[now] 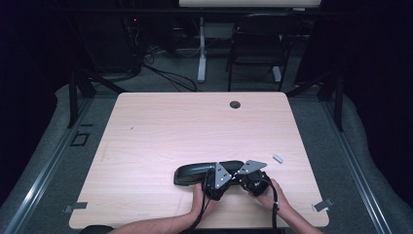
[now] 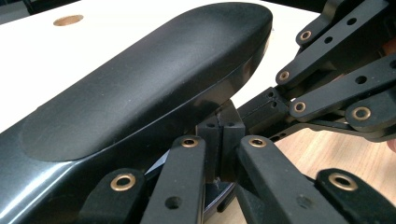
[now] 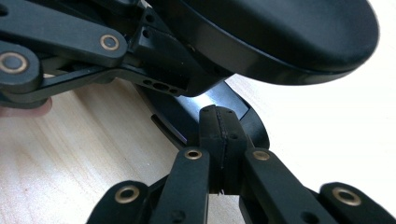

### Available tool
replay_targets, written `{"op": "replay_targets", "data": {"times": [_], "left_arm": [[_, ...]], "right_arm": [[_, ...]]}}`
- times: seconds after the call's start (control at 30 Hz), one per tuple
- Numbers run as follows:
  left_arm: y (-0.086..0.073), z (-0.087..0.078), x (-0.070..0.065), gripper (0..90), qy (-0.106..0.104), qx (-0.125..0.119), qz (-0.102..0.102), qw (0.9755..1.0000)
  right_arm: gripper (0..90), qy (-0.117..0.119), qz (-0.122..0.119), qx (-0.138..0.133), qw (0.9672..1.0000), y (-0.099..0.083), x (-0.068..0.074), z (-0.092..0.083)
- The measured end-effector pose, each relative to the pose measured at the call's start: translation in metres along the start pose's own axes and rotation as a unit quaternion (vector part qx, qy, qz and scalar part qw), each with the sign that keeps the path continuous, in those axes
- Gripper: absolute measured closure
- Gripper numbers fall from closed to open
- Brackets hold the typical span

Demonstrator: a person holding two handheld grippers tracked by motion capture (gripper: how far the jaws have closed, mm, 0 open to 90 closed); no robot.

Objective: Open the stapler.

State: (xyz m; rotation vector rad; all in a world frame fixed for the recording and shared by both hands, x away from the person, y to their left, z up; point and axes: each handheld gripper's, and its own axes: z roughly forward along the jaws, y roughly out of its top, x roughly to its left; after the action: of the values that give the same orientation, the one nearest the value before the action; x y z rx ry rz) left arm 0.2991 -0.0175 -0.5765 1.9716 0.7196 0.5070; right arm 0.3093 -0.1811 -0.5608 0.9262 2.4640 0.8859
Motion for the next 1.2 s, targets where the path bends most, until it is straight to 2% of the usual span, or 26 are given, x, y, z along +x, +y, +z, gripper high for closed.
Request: {"op": "replay_targets", "data": {"times": [0.67,0.9,1.03,1.2], "left_arm": [[0.0004,-0.0017,0.0027,90.0,-0.01,0.0,-0.01,0.9999],[0.0003,-0.0019,0.0029,90.0,-0.007,-0.003,-0.015,0.9999],[0.0002,0.0003,0.0022,90.0,-0.013,-0.005,-0.01,0.9999],[0.0011,0.0034,0.0008,90.0,-0.015,-0.007,-0.021,0.9996]], "right_arm": [[90.0,-0.002,-0.004,-0.003,1.0,-0.0005,0.0009,0.0002],[90.0,-0.003,-0.008,-0.004,1.0,-0.0007,0.0005,0.0003],[90.0,-0.002,-0.007,-0.005,1.0,-0.0005,0.0006,0.0006],[90.0,-0.005,-0.009,-0.002,0.9999,-0.0003,0.0011,0.0002]]}}
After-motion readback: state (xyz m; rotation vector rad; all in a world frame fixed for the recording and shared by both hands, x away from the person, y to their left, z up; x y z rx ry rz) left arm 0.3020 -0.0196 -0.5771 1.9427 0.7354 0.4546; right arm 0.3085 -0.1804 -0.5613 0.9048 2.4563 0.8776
